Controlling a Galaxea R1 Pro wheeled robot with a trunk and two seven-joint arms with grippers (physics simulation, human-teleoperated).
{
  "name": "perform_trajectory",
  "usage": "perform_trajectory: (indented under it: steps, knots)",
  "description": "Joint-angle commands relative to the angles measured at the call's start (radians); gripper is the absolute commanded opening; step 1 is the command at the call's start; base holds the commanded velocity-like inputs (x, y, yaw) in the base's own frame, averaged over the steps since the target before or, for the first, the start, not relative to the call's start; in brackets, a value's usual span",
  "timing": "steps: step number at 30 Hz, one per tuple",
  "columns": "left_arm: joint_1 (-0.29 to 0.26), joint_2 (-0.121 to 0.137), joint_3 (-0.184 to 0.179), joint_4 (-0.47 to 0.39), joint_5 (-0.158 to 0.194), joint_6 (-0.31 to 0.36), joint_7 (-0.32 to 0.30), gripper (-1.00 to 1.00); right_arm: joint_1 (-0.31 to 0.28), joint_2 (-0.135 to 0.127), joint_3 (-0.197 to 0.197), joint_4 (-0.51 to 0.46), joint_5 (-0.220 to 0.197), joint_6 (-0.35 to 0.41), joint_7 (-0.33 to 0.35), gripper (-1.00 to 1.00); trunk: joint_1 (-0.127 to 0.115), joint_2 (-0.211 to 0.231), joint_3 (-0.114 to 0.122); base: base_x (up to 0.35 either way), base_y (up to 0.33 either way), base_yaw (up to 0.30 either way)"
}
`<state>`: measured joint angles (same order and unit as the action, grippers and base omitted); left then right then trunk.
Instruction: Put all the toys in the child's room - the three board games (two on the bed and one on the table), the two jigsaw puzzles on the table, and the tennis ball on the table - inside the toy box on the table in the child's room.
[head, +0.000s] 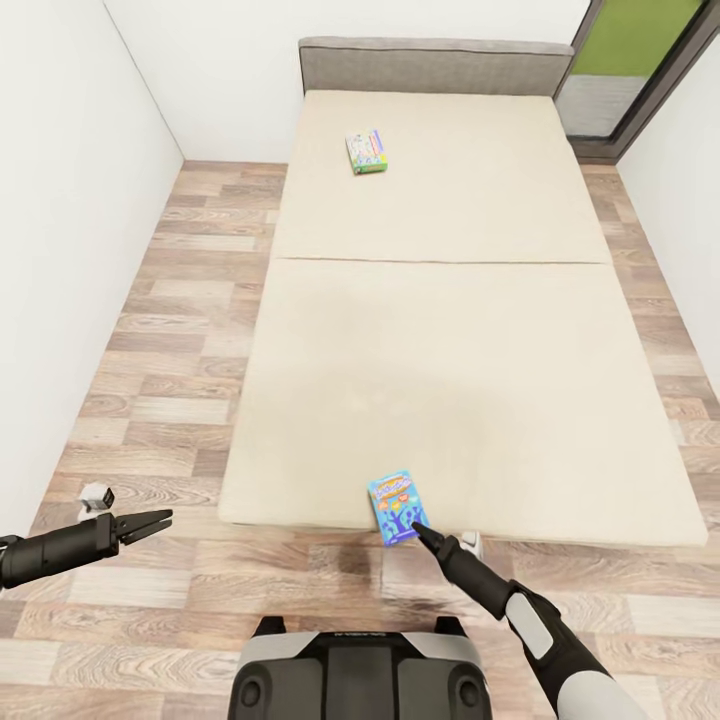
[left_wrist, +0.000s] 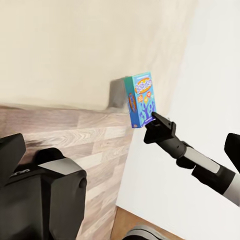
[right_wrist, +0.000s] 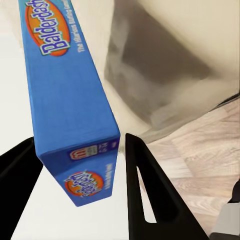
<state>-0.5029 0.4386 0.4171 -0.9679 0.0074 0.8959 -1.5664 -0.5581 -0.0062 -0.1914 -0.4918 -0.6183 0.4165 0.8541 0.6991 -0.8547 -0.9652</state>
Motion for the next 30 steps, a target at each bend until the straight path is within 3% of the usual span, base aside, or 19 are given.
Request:
perform_trajectory:
  steps: [1,5,9,11,22,30]
  knots:
    - [-0.001,0.0,0.0,0.0,-0.001,0.011,-0.004,1.0,0.0,0.0,0.002,-0.009,-0.005,0.008,0.002,-1.0,-0.004,0.007,0.003,0.0,0.0,0.0]
    - [-0.002,0.0,0.0,0.0,-0.001,0.011,-0.004,1.0,0.0,-0.002,0.026,-0.029,-0.005,0.009,0.003,-1.0,-0.019,0.035,0.015,0.0,0.0,0.0]
    - [-0.003,0.0,0.0,0.0,-0.002,0.011,-0.004,1.0,0.0,-0.014,0.1,-0.081,-0.007,0.013,0.001,-1.0,-0.034,0.063,0.028,0.0,0.0,0.0]
    - [-0.003,0.0,0.0,0.0,-0.002,0.011,-0.004,1.0,0.0,-0.017,0.114,-0.102,-0.007,0.013,0.002,-1.0,-0.042,0.077,0.034,0.0,0.0,0.0]
    - [-0.005,0.0,-0.003,0.0,-0.001,0.011,-0.004,1.0,0.01,-0.021,0.126,-0.133,-0.007,0.006,0.08,-1.0,-0.084,0.154,0.069,0.0,0.0,0.0]
    - [-0.005,0.001,-0.003,0.0,-0.002,0.011,-0.004,1.0,0.015,-0.022,0.127,-0.134,-0.007,0.007,0.089,-1.0,-0.115,0.21,0.094,0.0,0.0,0.0]
